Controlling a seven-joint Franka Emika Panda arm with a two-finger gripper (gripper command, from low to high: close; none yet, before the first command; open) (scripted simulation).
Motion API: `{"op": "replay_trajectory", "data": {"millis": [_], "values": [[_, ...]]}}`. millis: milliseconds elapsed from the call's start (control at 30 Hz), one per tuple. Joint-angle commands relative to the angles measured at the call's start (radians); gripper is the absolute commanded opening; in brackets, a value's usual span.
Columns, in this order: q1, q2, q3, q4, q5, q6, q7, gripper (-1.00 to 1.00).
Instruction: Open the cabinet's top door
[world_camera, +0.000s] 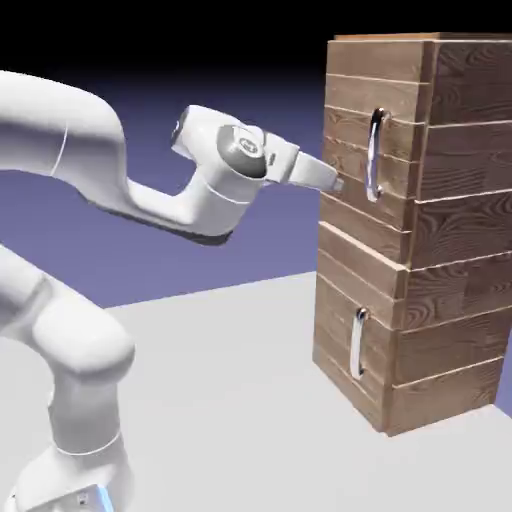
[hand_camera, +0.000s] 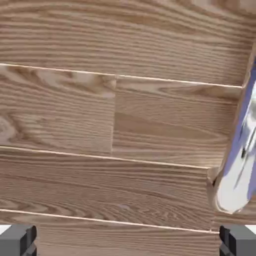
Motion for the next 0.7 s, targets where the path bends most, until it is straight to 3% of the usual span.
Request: {"op": "replay_trajectory", "data": {"millis": [0, 667], "values": [[0.012, -0.005, -0.012, 0.007, -0.044, -0.002, 0.035, 0.0], [0.251, -0.106, -0.255, 0.137, -0.913, -0.043, 0.744, 0.0]]}}
